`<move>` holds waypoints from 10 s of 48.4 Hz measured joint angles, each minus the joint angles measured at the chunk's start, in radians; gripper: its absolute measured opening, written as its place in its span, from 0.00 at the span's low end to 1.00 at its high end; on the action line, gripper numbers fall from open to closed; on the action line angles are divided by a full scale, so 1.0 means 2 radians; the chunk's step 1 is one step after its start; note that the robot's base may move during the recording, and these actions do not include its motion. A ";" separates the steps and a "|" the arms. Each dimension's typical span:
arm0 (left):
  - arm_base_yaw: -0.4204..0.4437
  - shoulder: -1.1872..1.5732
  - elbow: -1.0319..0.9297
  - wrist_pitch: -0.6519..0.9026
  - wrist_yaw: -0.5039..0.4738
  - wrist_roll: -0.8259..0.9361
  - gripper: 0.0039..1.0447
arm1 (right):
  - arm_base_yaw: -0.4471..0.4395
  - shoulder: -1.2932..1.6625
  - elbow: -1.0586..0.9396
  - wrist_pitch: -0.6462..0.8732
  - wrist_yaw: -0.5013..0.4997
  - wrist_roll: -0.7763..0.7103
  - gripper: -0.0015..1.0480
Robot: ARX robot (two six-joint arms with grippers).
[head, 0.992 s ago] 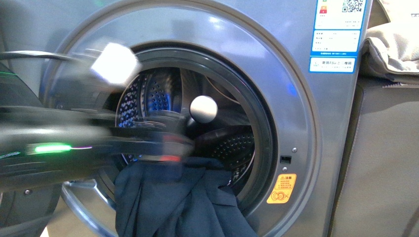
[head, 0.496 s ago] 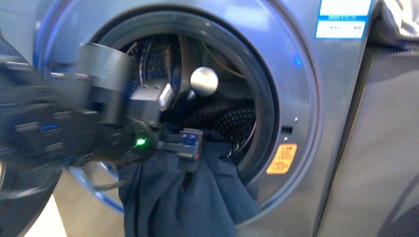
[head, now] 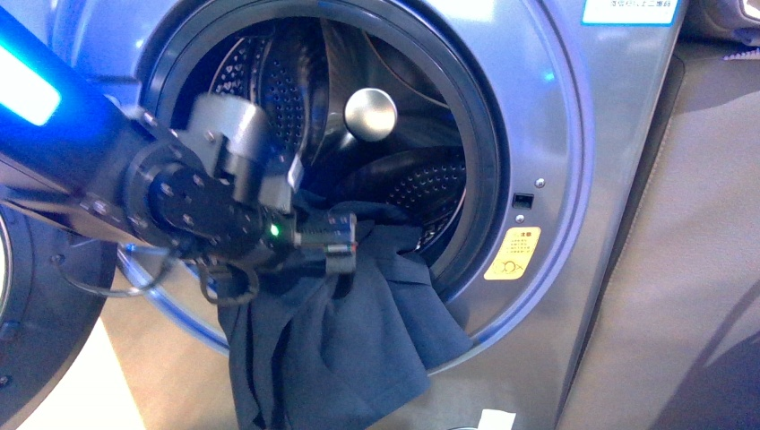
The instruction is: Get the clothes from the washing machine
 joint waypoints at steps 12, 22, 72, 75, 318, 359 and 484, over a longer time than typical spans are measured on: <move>0.005 0.007 0.000 0.011 -0.034 0.018 0.94 | 0.000 0.000 0.000 0.000 0.000 0.000 0.93; 0.005 0.013 0.007 -0.023 0.002 0.014 0.94 | 0.000 0.000 0.000 0.000 0.000 0.000 0.93; -0.059 0.037 0.027 -0.009 0.119 -0.174 0.94 | 0.000 0.000 0.000 0.000 0.000 0.000 0.93; -0.062 0.041 0.033 -0.015 0.110 -0.173 0.94 | 0.000 0.000 0.000 0.000 0.000 0.000 0.93; -0.224 -0.328 0.245 -0.176 0.282 0.131 0.15 | -0.031 0.406 0.394 0.302 -0.392 0.178 0.93; -0.229 -0.332 0.239 -0.168 0.290 0.115 0.15 | 0.056 0.522 0.458 0.387 -0.389 0.276 0.93; 0.016 -0.545 -0.116 -0.063 0.155 0.047 0.89 | -0.537 0.619 0.416 0.433 -0.549 0.336 0.06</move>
